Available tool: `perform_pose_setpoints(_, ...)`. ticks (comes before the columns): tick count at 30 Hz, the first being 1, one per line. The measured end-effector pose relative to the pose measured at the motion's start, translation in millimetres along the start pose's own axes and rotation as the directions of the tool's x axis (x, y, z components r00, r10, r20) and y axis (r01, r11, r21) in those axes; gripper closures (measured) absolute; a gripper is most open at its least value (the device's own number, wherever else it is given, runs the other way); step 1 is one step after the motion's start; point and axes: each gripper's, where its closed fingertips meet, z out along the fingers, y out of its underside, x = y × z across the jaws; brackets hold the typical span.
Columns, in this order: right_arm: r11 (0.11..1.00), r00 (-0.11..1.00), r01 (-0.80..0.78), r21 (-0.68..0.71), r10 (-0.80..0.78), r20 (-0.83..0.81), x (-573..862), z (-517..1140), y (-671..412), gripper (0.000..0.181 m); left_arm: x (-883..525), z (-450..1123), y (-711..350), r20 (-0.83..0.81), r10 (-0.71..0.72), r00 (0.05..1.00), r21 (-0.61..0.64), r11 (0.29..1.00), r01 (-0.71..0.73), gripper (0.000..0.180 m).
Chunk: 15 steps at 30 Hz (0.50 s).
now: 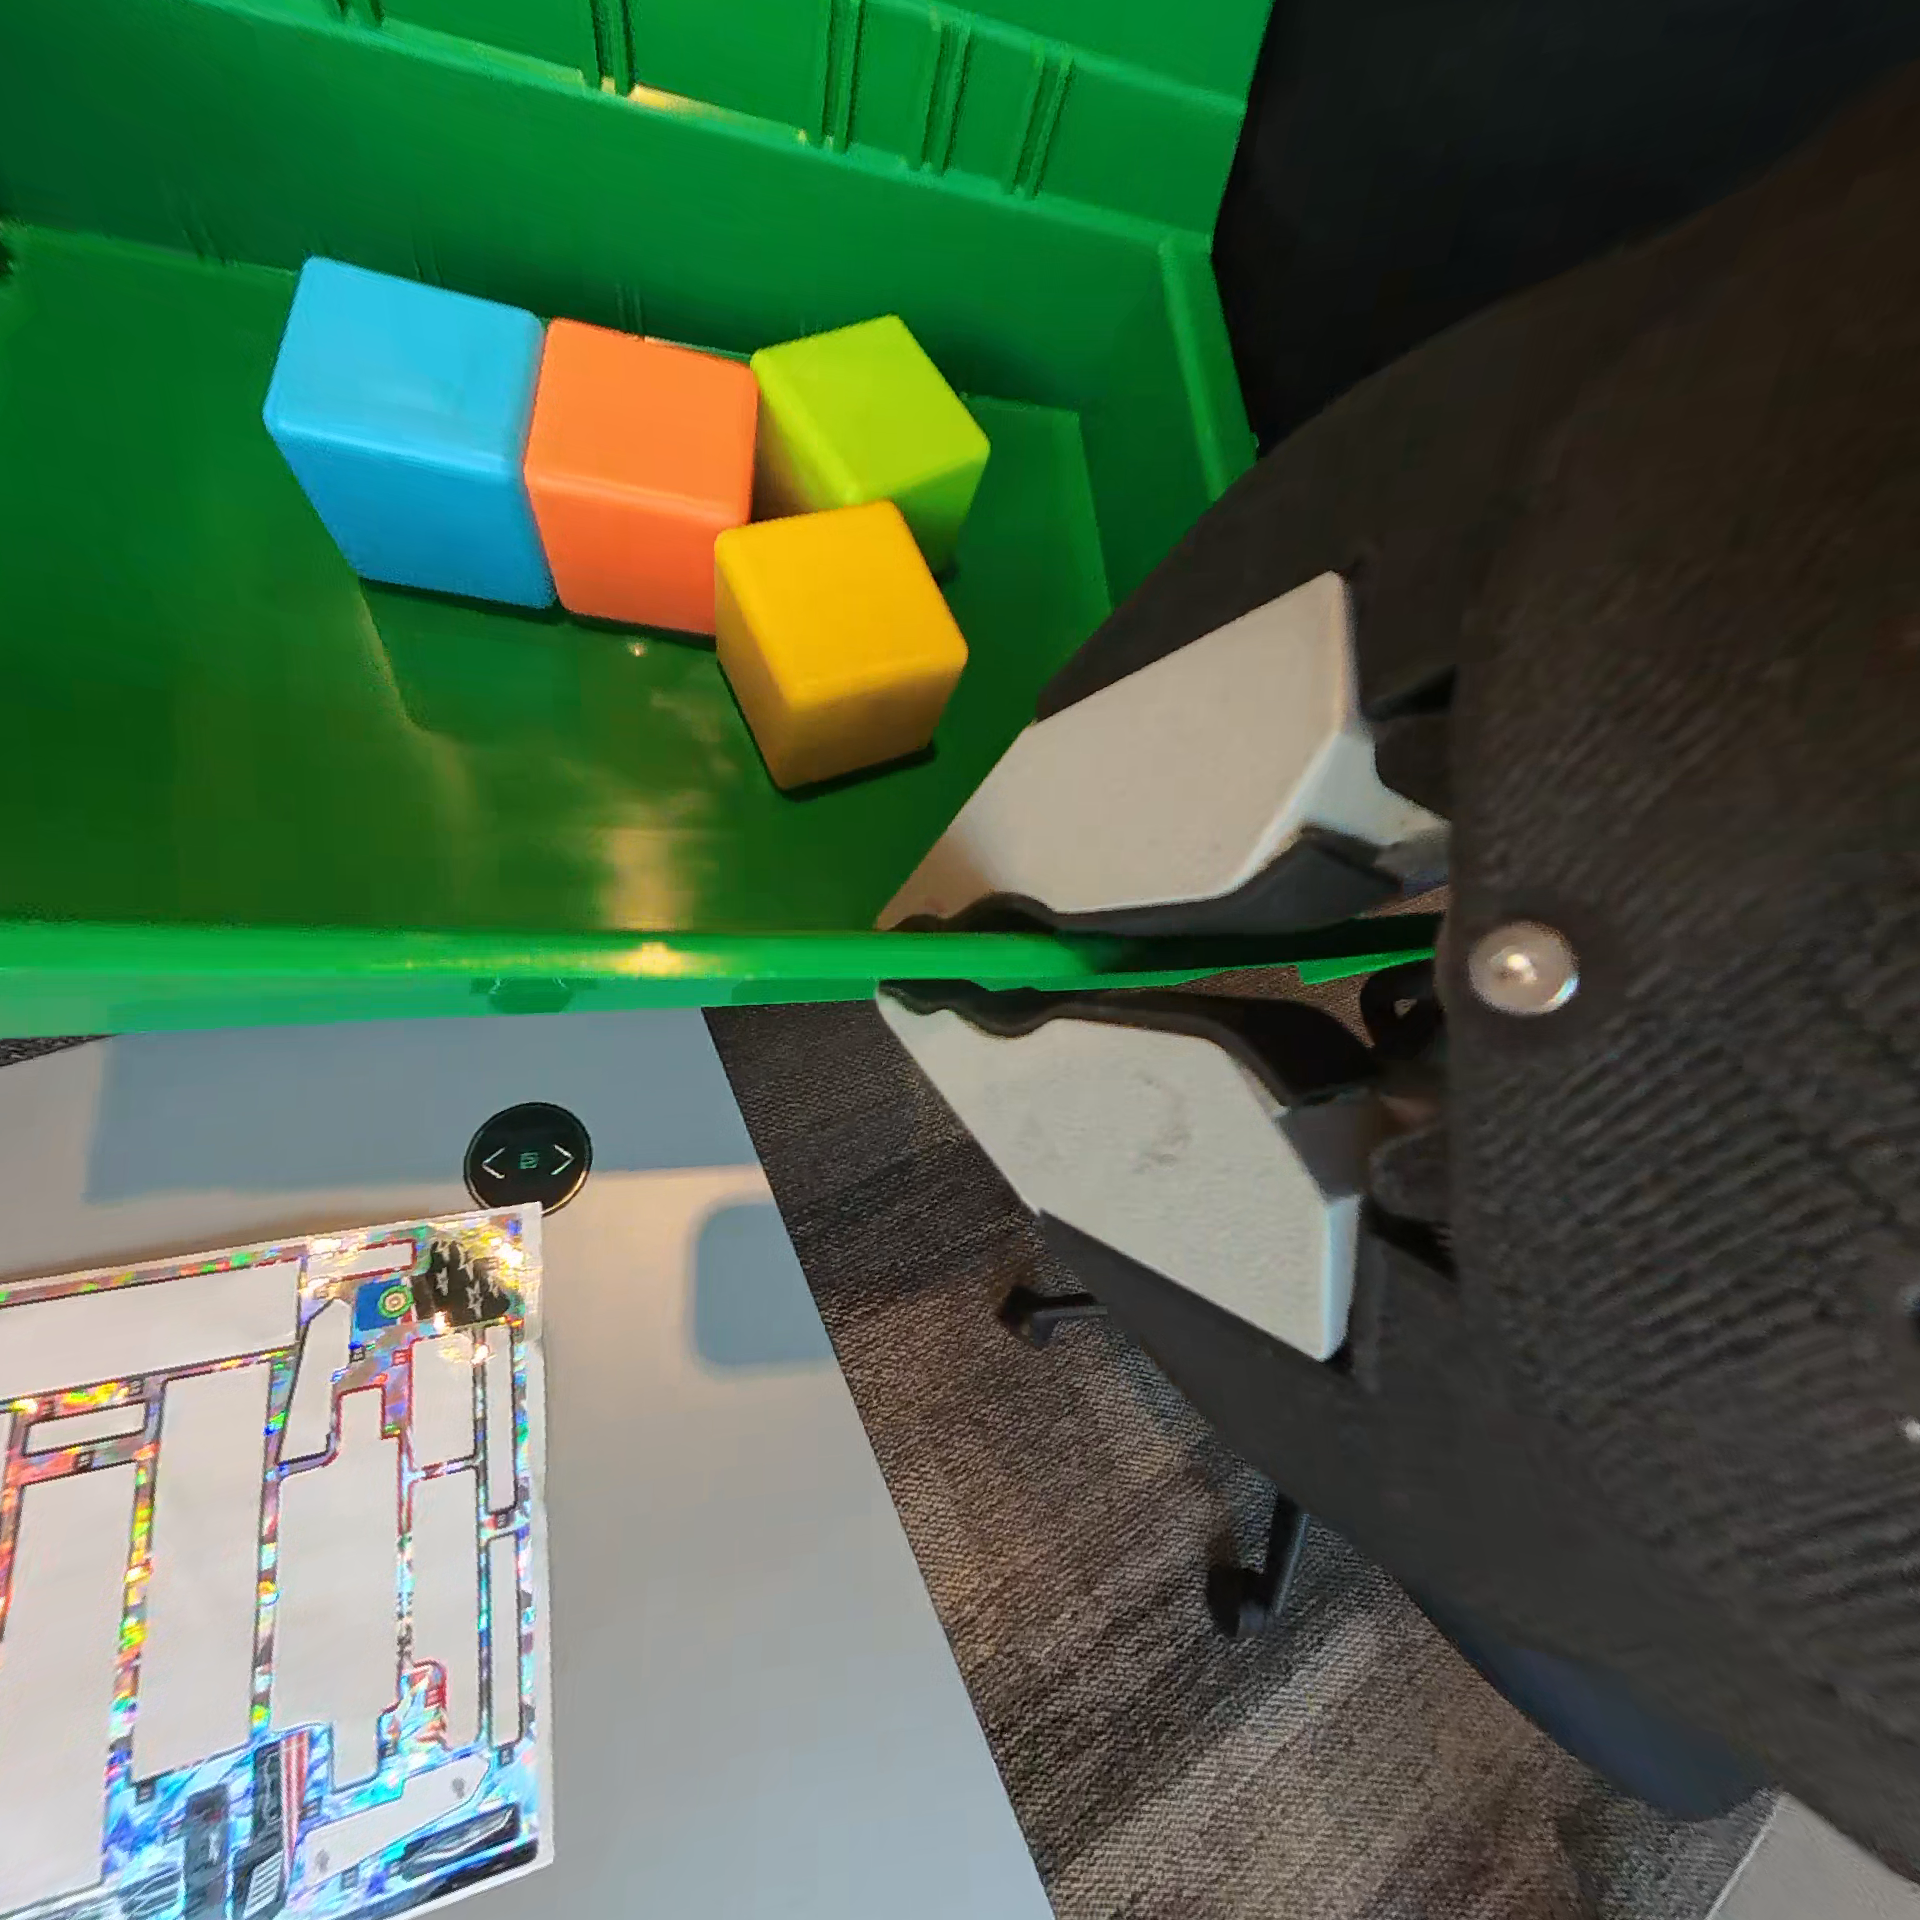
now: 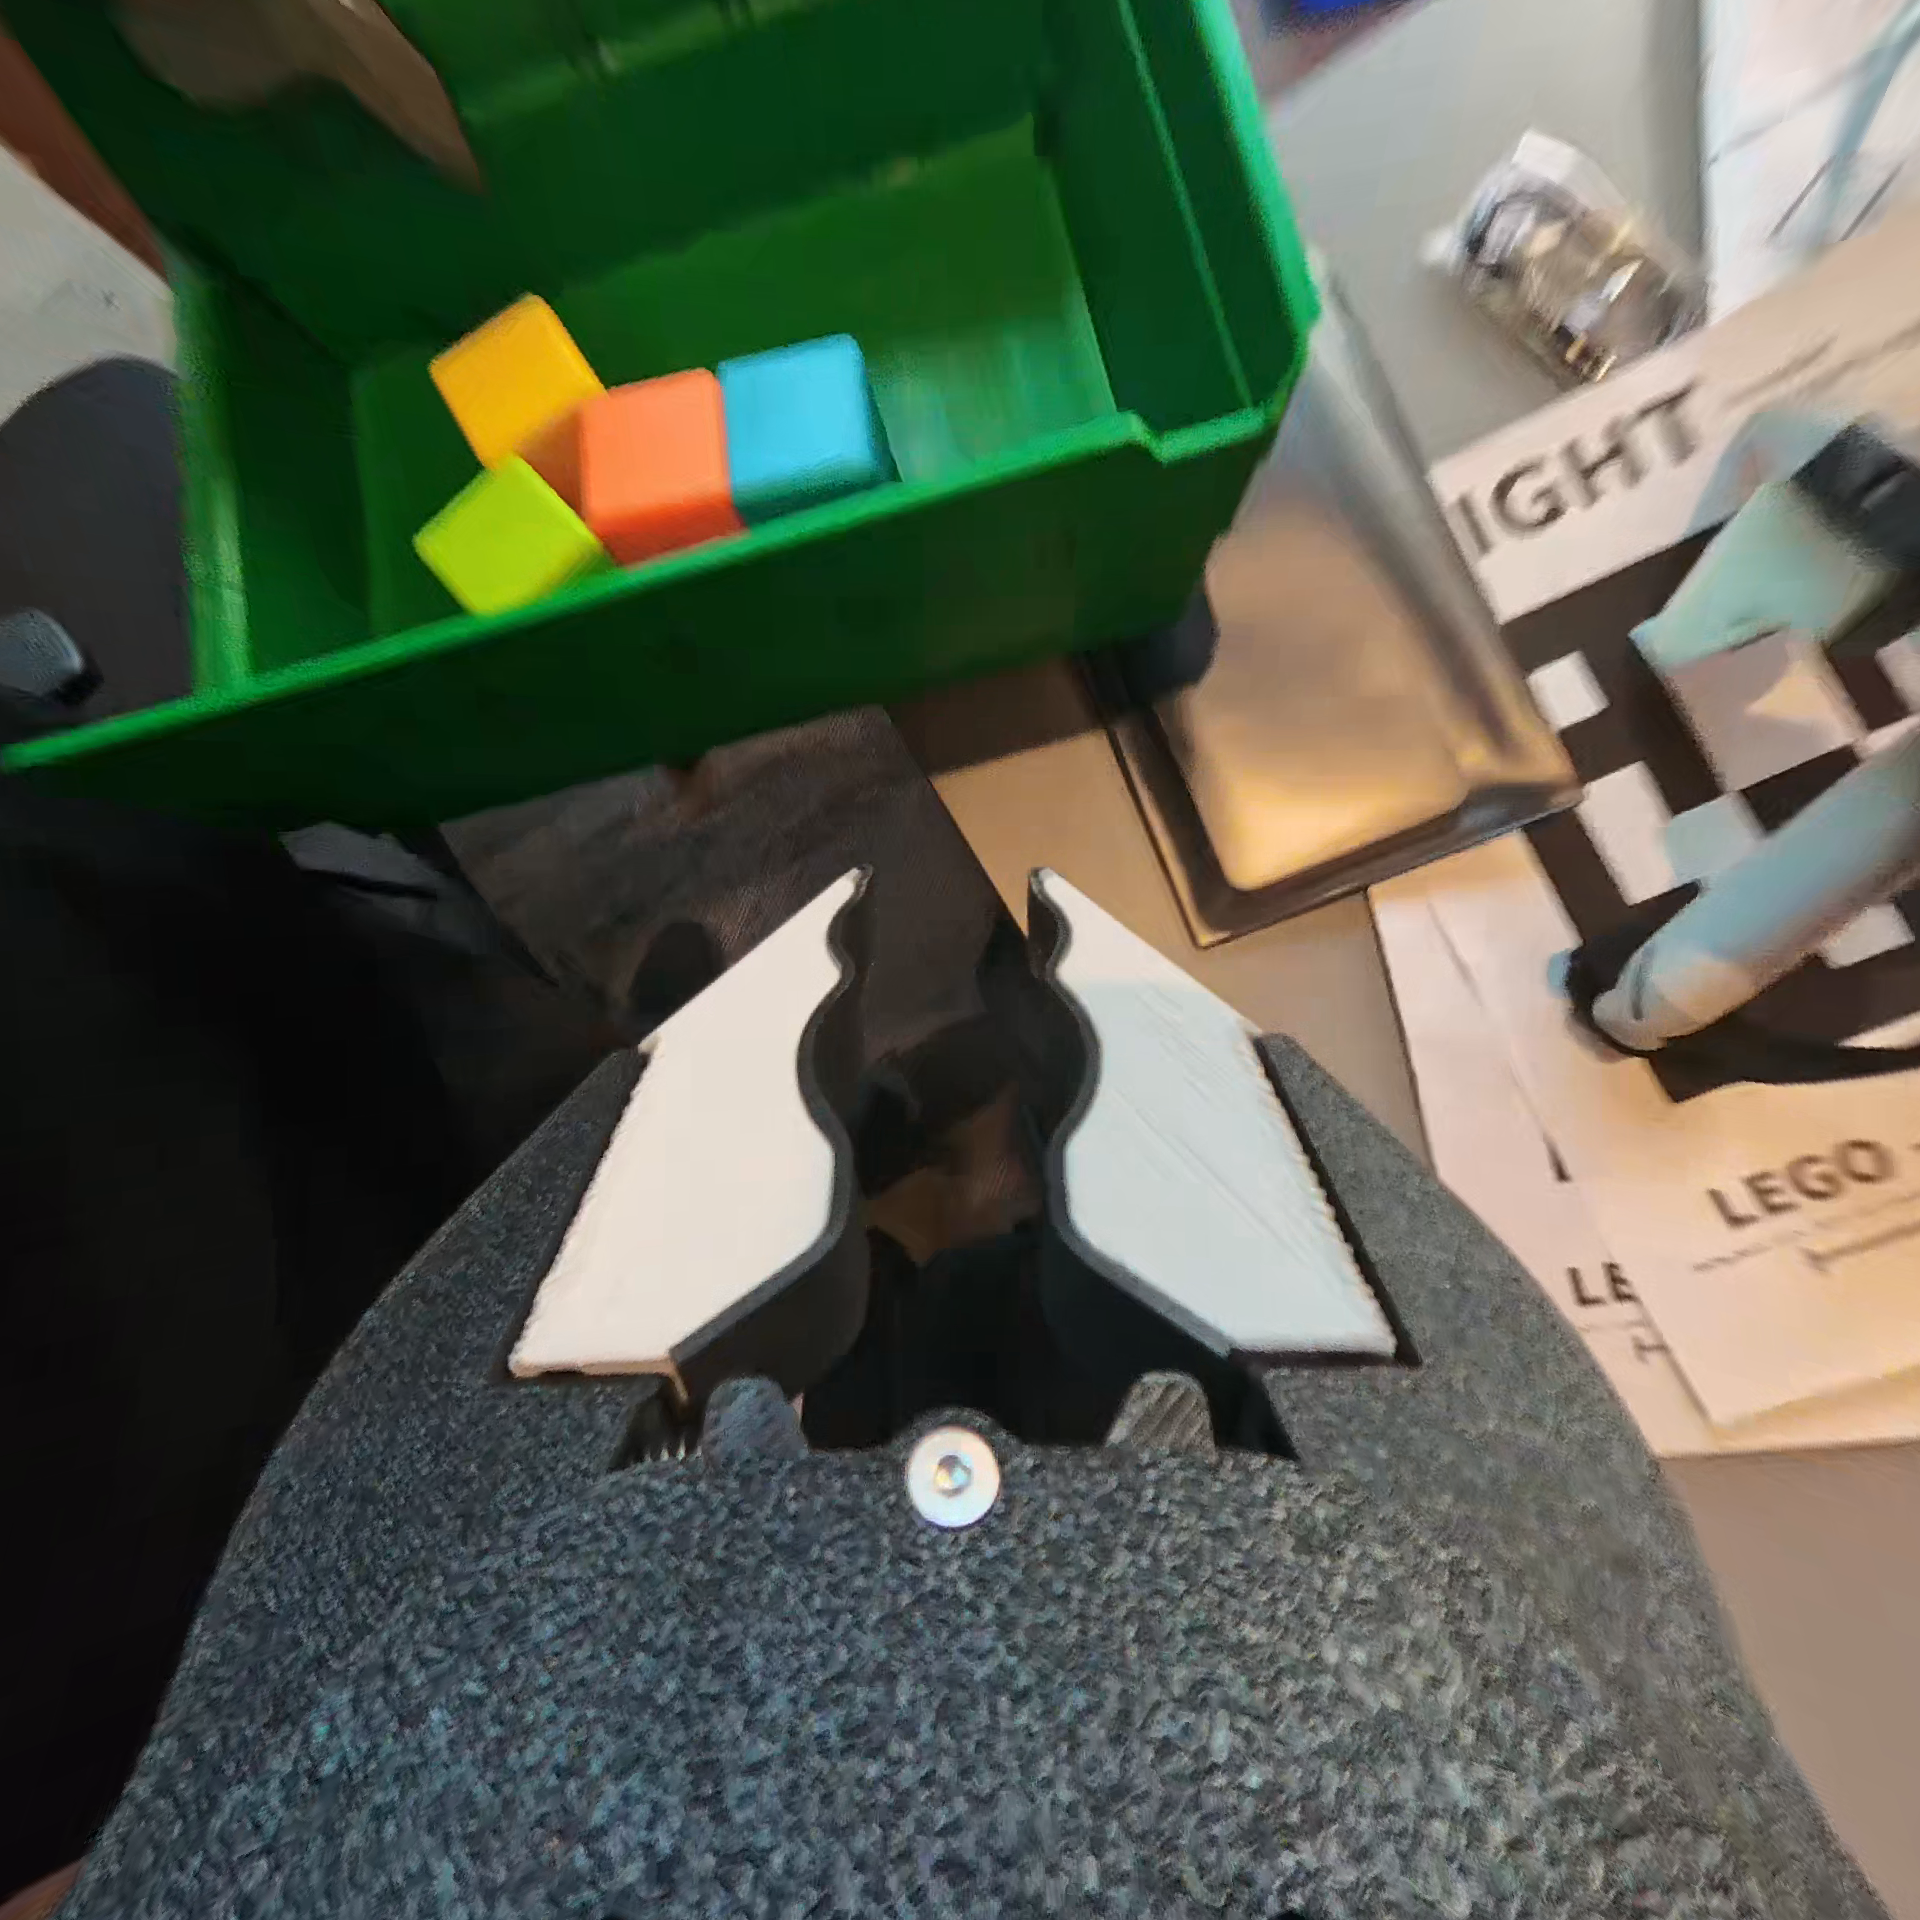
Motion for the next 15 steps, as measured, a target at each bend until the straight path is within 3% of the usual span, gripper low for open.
perform_pose_setpoints(3,0.995,0.998,-0.034,-0.09,0.038,0.051,14.3,47.5,19.3,0.152,-1.3,-1.5,4.5,0.026,-0.005,1.0,-0.021,1.0,0.006,0.177)
perform_pose_setpoints(8,0.989,0.993,0.067,-0.135,-0.079,-0.086,47.8,111.6,8.3,0.152,1.0,-3.8,10.7,0.043,0.003,0.999,-0.054,0.999,-0.001,0.176)
perform_pose_setpoints(9,0.987,0.985,0.096,-0.132,-0.113,-0.129,54.5,118.0,1.7,0.173,-1.4,-4.2,10.4,0.049,0.004,0.999,-0.056,0.998,-0.001,0.176)
perform_pose_setpoints(10,0.986,0.98,0.115,-0.117,-0.132,-0.151,59.1,123.4,-6.1,0.181,-5.8,-4.7,10.1,0.058,0.005,0.998,-0.062,0.998,-0.002,0.177)
perform_pose_setpoints(15,0.992,0.975,0.009,-0.127,-0.037,-0.22,85.9,131.6,-30.3,0.179,-22.9,0.3,-6.7,0.023,0.012,1.0,-0.037,0.999,-0.011,0.177)
